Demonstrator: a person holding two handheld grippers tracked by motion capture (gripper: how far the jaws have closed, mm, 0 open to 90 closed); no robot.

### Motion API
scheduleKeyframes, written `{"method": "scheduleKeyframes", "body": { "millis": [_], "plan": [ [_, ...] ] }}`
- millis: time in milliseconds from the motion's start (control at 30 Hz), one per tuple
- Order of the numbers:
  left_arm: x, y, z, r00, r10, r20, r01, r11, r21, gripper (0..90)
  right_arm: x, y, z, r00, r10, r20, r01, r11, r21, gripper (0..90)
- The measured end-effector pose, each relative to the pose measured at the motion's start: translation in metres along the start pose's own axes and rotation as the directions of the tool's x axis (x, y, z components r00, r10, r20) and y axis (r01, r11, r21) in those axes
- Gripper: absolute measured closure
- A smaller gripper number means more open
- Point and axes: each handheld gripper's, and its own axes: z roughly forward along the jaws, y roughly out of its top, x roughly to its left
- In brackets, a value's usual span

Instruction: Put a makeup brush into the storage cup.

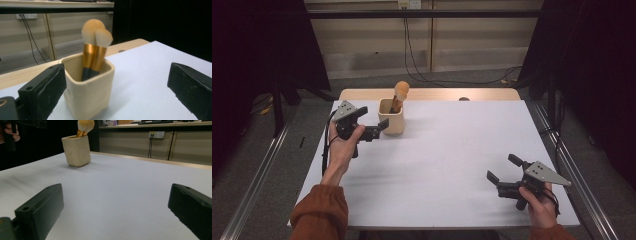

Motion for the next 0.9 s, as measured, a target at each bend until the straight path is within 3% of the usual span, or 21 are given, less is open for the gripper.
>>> {"method": "scheduleKeyframes", "body": {
  "millis": [167, 233, 300, 500, 700, 767, 833, 900],
  "plan": [
    [-0.004, -0.008, -0.010, 1.0000, 0.003, -0.003, -0.003, 1.0000, -0.002, 1.8, 0.000, 0.000, 0.000, 1.0000, -0.005, 0.004, 0.005, 1.000, 0.003, 0.0],
    [-0.003, -0.012, -0.014, 0.9998, -0.018, -0.005, 0.018, 0.9998, 0.001, 2.2, 0.001, 0.000, 0.000, 0.9999, -0.012, 0.002, 0.012, 1.000, -0.003, 0.0],
    [-0.003, -0.017, -0.019, 0.9996, -0.014, -0.025, 0.014, 0.9999, 0.004, 2.7, 0.001, 0.000, -0.001, 0.9997, -0.022, 0.005, 0.022, 1.000, -0.005, 0.0],
    [-0.006, -0.027, -0.034, 0.9997, -0.020, -0.012, 0.020, 0.9998, 0.001, 2.5, 0.001, 0.000, -0.003, 0.9997, -0.020, 0.014, 0.020, 1.000, -0.004, 0.0],
    [-0.011, -0.031, -0.050, 0.9996, -0.011, -0.027, 0.011, 0.9999, -0.006, 2.6, 0.002, 0.000, -0.007, 0.9995, -0.019, 0.025, 0.019, 1.000, -0.002, 0.0],
    [-0.013, -0.033, -0.056, 0.9992, -0.032, -0.025, 0.032, 0.9994, -0.009, 2.5, 0.003, -0.001, -0.008, 0.9994, -0.017, 0.028, 0.017, 1.000, -0.004, 0.1],
    [-0.015, -0.035, -0.062, 0.9995, -0.004, -0.031, 0.004, 1.0000, 0.008, 2.5, 0.003, -0.001, -0.009, 0.9992, -0.019, 0.034, 0.019, 1.000, -0.002, 0.0],
    [-0.018, -0.038, -0.066, 0.9996, -0.003, -0.028, 0.004, 0.9999, 0.014, 2.6, 0.003, -0.001, -0.010, 0.9992, -0.018, 0.036, 0.018, 1.000, -0.002, 0.1]
  ]
}}
